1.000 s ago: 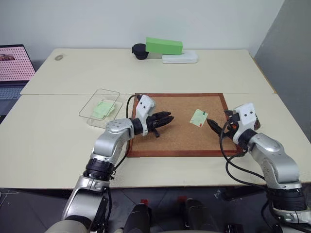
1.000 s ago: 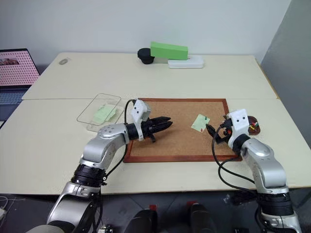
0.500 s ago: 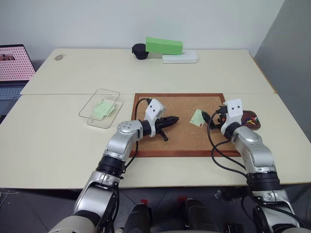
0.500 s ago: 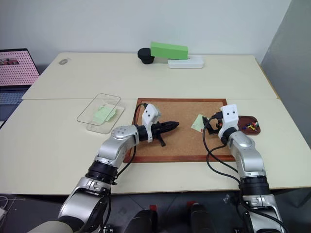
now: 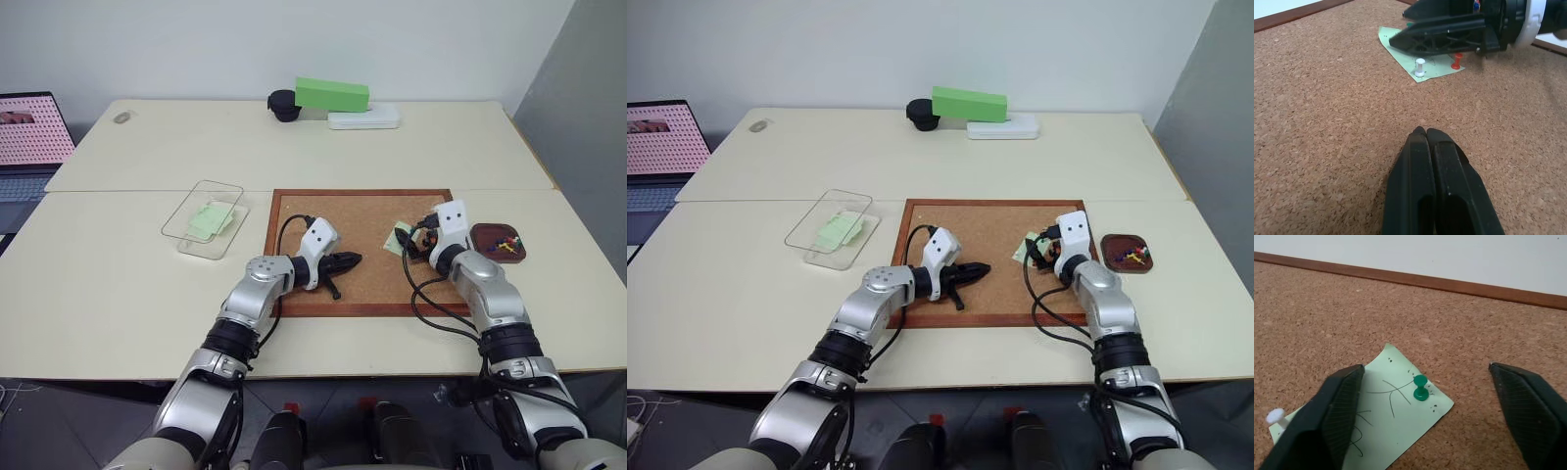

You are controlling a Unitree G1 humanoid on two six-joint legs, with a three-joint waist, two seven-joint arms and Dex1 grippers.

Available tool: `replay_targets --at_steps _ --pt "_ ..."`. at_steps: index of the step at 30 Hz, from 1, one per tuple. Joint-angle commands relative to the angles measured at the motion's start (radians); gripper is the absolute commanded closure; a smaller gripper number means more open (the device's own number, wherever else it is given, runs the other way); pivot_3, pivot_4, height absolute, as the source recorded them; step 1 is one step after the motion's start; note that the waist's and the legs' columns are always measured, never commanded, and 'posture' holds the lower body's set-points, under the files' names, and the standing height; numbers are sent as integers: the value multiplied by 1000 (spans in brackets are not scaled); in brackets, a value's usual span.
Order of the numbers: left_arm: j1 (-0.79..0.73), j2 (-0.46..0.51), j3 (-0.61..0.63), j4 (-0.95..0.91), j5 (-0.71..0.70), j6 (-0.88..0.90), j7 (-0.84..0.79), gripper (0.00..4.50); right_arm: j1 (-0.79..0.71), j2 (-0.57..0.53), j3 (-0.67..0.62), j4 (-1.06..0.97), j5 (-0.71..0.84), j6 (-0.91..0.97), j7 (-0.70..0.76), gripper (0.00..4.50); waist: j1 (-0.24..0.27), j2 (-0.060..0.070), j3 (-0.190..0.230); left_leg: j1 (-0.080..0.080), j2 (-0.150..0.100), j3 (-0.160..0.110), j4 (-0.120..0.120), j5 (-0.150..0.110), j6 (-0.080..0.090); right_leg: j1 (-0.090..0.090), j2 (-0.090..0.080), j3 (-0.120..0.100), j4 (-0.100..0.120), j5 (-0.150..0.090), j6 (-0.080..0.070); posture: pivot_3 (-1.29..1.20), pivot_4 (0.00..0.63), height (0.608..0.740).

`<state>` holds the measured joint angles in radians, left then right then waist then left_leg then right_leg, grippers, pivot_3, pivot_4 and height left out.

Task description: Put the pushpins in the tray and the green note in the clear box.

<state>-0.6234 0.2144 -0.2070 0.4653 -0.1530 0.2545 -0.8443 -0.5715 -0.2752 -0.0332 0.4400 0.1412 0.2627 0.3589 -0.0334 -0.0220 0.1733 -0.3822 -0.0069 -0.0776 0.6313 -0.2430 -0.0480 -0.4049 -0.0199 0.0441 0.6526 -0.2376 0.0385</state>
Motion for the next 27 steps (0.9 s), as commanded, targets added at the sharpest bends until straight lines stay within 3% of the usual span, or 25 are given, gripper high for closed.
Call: replay_targets --at_steps 1,16,27 --pt "11 2 1 -11 4 29 -2 4500 -30 1 -7 1 -1 -32 17 1281 0 0 0 0 0 0 0 0 0 0 0 0 0 0 0 0 150 740" --pt "7 -13 26 -23 -1 52 16 4500 -23 13 -5 -4 2 -59 43 4439 -1 0 0 0 0 0 0 0 0 -1 0 0 3 0 0 0 150 740" --pt "28 -16 16 -40 6 62 14 4500 -10 17 -48 -89 27 -98 26 4482 -1 0 0 0 0 0 0 0 0 -1 0 0 3 0 0 0 150 740"
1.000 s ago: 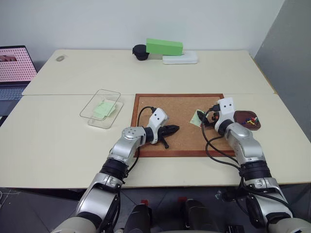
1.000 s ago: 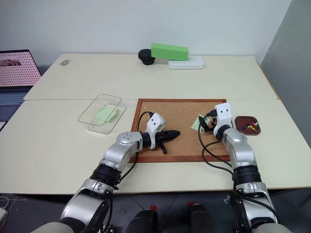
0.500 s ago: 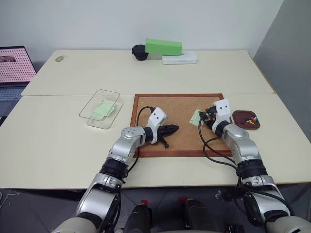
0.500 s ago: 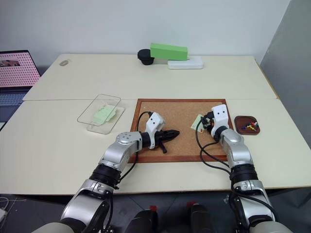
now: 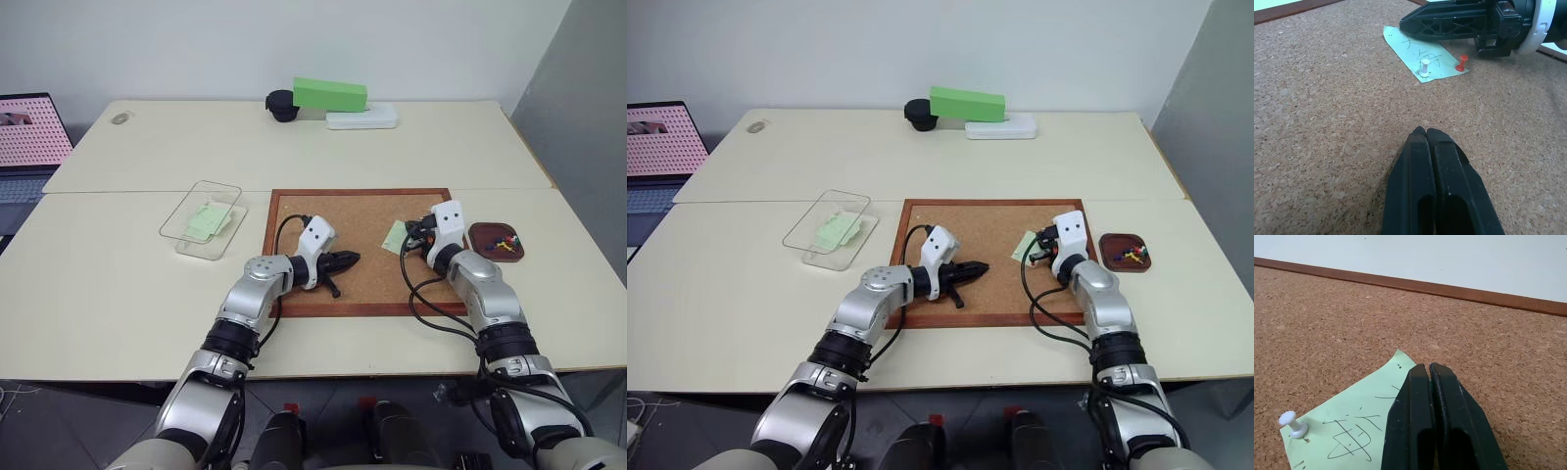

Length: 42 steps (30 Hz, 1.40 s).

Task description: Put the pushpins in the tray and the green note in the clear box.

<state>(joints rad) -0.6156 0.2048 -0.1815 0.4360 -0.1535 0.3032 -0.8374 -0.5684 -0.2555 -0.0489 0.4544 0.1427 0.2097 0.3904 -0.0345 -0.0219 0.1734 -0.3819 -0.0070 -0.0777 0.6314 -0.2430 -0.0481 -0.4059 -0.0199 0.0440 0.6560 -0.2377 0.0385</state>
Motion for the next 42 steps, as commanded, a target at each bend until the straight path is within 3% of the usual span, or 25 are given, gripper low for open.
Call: replay_targets --at_steps 1,15,24,33,42 --pt "20 -7 -10 -11 7 14 7 4500 -10 -2 -34 -114 27 -43 -5 4482 0 0 0 0 0 0 0 0 0 0 0 0 0 0 0 0 150 740" --pt "21 -6 -15 -3 12 21 -3 4500 63 -3 -58 -254 45 -1 -36 4482 0 0 0 0 0 0 0 0 0 0 0 0 0 0 0 0 150 740" --pt "32 -6 -20 -12 12 18 -4 4500 145 -111 -193 -337 -63 69 -278 4482 2 0 0 0 0 0 0 0 0 0 0 0 0 0 0 0 150 740" --pt "24 -19 -30 13 29 -13 -4 4500 181 -171 -209 -297 -70 125 -288 4482 -3 1 -1 1 0 1 0 0 0 0 0 2 1 -3 4 0 150 740" --pt "21 -20 -25 19 33 -25 -2 4500 175 -180 -181 -274 -75 109 -242 2654 2 2 -1 1 -1 1 0 0 0 0 0 2 1 -3 4 0 150 740"
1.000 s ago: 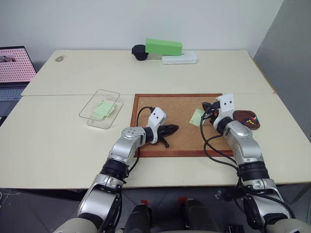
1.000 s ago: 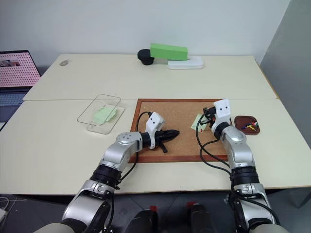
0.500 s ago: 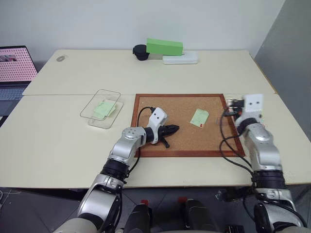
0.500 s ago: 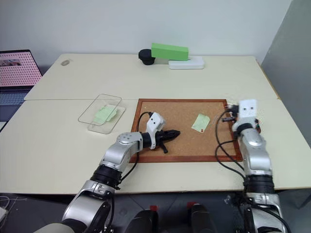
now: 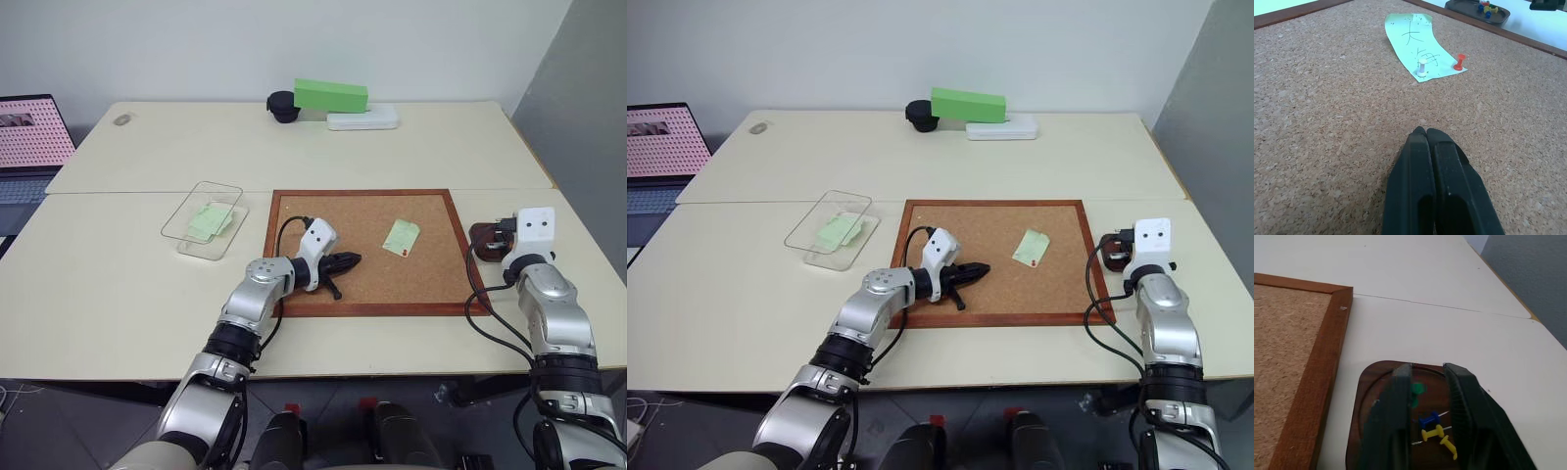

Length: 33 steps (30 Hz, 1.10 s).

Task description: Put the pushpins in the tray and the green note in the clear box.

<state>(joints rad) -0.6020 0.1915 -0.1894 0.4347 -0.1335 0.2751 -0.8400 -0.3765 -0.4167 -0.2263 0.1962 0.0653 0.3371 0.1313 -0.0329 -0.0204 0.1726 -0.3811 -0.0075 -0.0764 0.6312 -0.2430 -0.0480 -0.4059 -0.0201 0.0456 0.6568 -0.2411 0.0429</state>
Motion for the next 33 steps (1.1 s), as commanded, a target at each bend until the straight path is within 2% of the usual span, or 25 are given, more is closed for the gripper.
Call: replay_targets --at_steps 1,11,21,25,29,33 --pt "9 -5 -15 20 12 3 1 4500 -14 -18 -3 -16 1 -19 17 2386 0 0 0 0 0 0 0 0 0 0 0 0 0 0 0 0 150 740" --pt "35 1 -15 -12 9 13 3 4500 14 -37 15 -36 -21 -47 43 329 0 0 0 0 0 0 0 0 0 0 0 0 0 0 0 0 150 740" --pt "26 -2 -16 -6 9 12 0 4500 27 -103 61 -15 -111 -134 39 329 0 0 0 0 0 0 0 0 0 0 0 0 0 0 0 0 150 740" --pt "19 -3 -16 2 10 9 -1 4500 23 -95 47 -8 -103 -149 33 329 0 0 0 0 0 0 0 0 0 0 0 0 0 0 0 0 150 740" --pt "16 -3 -14 4 9 9 -1 4500 21 -37 10 -69 40 -130 124 329 0 0 0 0 0 0 0 0 0 0 0 0 0 0 0 0 150 740" --pt "20 2 -12 2 9 11 -2 4500 43 2 42 -195 220 -9 300 329 -1 0 0 0 0 0 0 0 0 0 0 0 0 0 0 0 150 740"
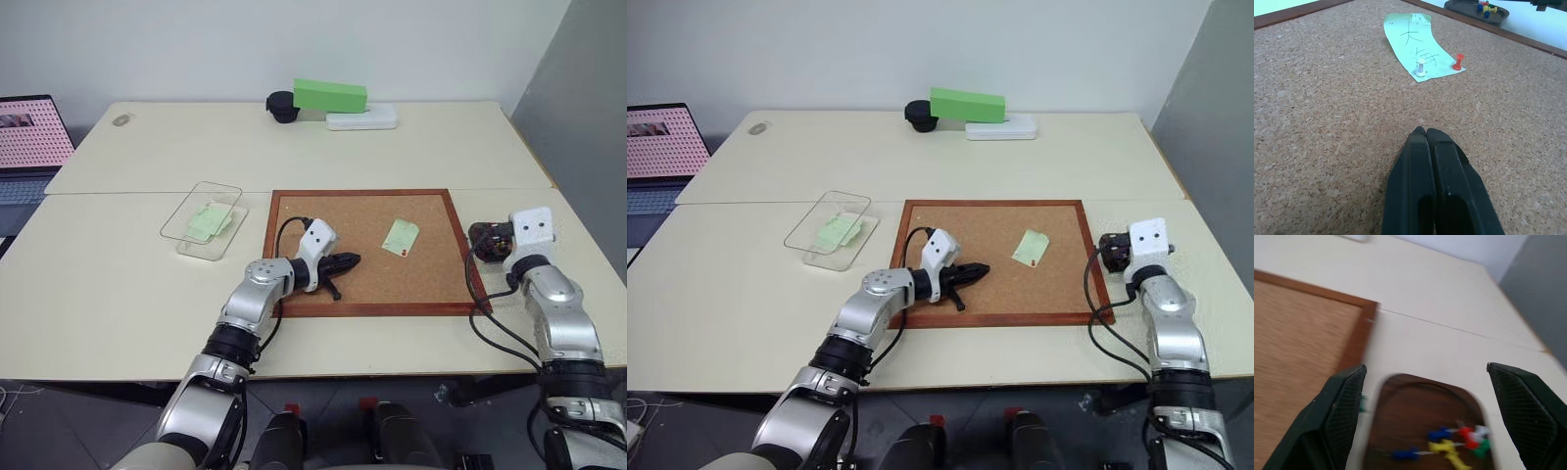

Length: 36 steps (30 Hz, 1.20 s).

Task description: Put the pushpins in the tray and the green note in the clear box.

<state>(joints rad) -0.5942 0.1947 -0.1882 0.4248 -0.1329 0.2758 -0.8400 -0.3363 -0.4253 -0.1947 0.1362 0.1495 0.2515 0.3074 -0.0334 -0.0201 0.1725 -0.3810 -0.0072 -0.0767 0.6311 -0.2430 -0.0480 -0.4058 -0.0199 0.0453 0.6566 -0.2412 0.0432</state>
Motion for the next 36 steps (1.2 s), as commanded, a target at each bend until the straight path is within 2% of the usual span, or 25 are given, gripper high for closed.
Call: replay_targets --at_steps 1,8,16,19,24,27,34,36 --pt "12 0 -13 11 8 11 -2 4500 9 7 31 -160 154 108 159 329 0 0 0 0 0 0 0 0 0 0 0 0 0 0 0 0 150 740" --pt "10 1 -8 12 9 13 6 4500 16 -9 166 -221 175 213 284 329 1 0 0 0 0 -1 0 0 0 0 0 -1 0 0 0 0 150 740" --pt "11 7 -5 7 8 17 7 4500 -21 29 222 -120 110 162 265 329 1 0 0 0 0 -1 0 0 0 0 0 -1 0 0 0 0 150 740" --pt "10 10 0 9 8 15 10 4500 -32 40 224 -91 100 142 264 822 0 0 0 0 0 -1 0 0 0 0 0 -1 0 0 0 0 150 740" --pt "6 9 0 12 9 13 11 4500 -41 53 228 -52 90 115 272 1893 0 0 0 0 0 -1 0 0 0 0 0 -1 0 0 0 0 150 740" --pt "6 7 -1 8 8 15 12 4500 -44 58 226 -39 89 108 273 2312 0 0 0 0 0 -1 0 0 0 0 0 -1 0 0 0 0 150 740" --pt "4 5 0 14 8 14 16 4500 -49 55 223 -23 83 97 275 3924 0 0 0 0 0 -1 0 0 0 0 0 -1 0 0 0 0 150 740" --pt "3 5 -1 13 8 15 15 4500 -49 54 219 -22 82 97 275 4236 0 0 0 0 0 -1 0 0 0 0 0 -1 0 0 0 0 150 740"
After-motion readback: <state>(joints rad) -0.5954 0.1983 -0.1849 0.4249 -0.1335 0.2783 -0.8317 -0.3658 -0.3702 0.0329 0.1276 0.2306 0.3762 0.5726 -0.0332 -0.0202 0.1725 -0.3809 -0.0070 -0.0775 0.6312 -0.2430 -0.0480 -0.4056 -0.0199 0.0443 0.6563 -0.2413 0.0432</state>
